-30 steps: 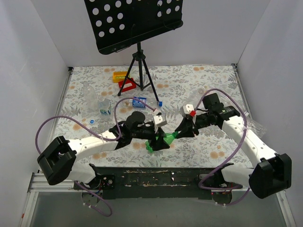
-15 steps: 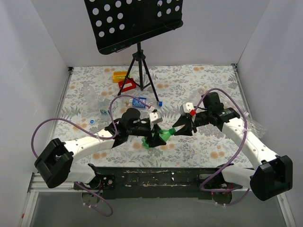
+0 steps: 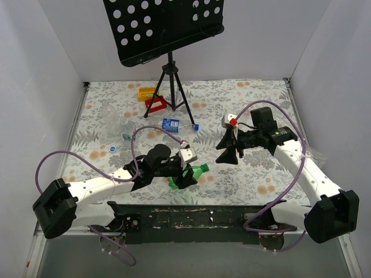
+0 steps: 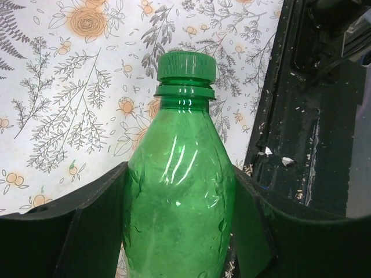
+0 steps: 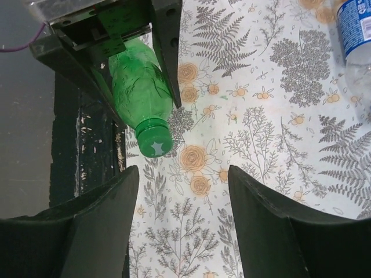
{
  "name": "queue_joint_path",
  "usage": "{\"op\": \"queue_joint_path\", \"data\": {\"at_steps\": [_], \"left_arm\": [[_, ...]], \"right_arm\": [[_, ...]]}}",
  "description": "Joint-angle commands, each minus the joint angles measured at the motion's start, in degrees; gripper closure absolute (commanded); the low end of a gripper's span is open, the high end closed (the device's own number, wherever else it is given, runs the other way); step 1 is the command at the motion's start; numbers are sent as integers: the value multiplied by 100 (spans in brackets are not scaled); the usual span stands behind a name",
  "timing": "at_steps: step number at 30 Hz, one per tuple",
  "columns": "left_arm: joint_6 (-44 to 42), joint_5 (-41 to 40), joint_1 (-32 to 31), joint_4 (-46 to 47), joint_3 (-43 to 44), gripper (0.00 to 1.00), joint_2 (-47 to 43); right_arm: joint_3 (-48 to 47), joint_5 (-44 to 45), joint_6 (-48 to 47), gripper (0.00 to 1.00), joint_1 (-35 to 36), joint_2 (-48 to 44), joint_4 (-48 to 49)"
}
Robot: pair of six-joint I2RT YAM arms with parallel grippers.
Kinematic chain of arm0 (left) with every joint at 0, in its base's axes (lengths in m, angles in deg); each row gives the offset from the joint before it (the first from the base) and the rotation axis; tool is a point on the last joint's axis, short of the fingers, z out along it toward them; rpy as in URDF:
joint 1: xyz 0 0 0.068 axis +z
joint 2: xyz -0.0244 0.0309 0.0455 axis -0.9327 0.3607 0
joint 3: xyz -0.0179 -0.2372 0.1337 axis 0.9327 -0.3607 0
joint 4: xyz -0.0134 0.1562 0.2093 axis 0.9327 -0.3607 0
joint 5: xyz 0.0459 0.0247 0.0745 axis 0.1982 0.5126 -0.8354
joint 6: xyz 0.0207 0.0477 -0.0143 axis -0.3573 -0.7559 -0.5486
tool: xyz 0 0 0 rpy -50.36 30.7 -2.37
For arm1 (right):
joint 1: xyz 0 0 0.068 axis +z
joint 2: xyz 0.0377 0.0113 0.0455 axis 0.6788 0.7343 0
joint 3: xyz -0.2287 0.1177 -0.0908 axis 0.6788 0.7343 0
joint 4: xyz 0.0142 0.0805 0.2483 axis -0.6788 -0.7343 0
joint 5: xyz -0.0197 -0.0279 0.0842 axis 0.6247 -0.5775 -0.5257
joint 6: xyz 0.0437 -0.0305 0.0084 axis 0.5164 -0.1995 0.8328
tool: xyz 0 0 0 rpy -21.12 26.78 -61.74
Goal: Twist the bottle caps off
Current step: Unscrew the bottle cap from the plastic bottle.
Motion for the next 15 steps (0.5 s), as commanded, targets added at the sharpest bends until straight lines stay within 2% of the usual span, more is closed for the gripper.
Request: {"op": "queue_joint_path", "data": {"at_steps": [1,7,10,15], "left_arm": [[-143,-863,-335,18,-165,90,-203],[-169,-1418,-599,316,-306,90,-212],[-169,-1524,-652,405,-306,90,-194],[-178,-1576,-705,449,-288,90,-115]], "right_arm": [[148,-77,582,30,-87,19,-26],[474,-332,1926,31,-262,256,545],[535,-166,2743,32,-324,406,800],[597,-648,3062,31,-351,643,757]]}}
